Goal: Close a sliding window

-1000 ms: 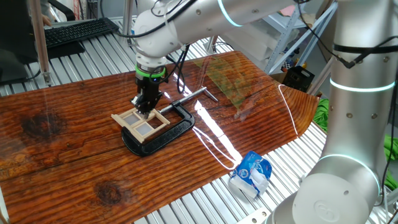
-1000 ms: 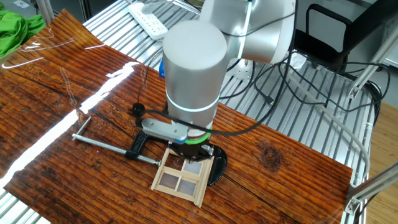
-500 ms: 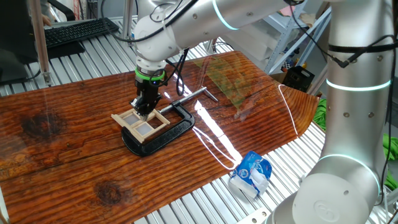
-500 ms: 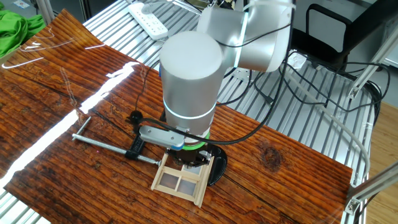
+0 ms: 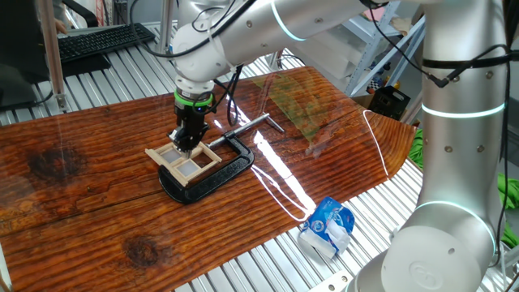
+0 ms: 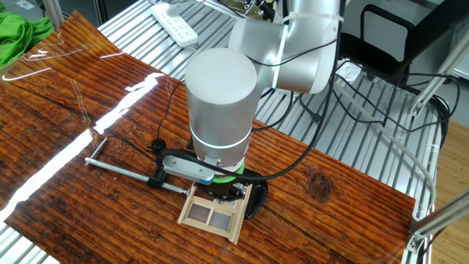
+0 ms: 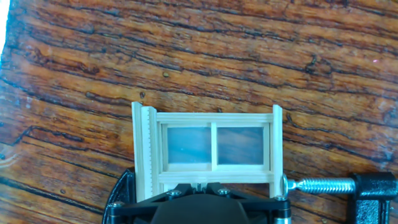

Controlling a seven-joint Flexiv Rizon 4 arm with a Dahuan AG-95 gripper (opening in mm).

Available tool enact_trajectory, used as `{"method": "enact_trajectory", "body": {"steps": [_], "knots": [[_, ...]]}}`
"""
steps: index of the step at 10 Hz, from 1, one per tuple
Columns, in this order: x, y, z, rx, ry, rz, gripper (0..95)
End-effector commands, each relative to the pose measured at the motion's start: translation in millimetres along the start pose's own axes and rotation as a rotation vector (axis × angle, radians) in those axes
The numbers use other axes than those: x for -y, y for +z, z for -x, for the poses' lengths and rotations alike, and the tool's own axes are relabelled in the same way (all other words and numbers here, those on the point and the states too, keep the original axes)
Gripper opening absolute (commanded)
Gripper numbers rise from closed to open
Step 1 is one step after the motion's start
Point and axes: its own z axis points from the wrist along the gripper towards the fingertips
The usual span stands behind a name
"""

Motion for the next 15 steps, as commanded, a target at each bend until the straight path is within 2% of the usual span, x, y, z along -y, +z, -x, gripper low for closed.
{"method": "enact_trajectory", "body": {"steps": [1, 15], "knots": [[1.2, 1.3, 1.6, 0.000, 0.000, 0.002, 0.0], [6.1, 11.0, -10.8, 0.000, 0.001, -0.006, 0.0]]}}
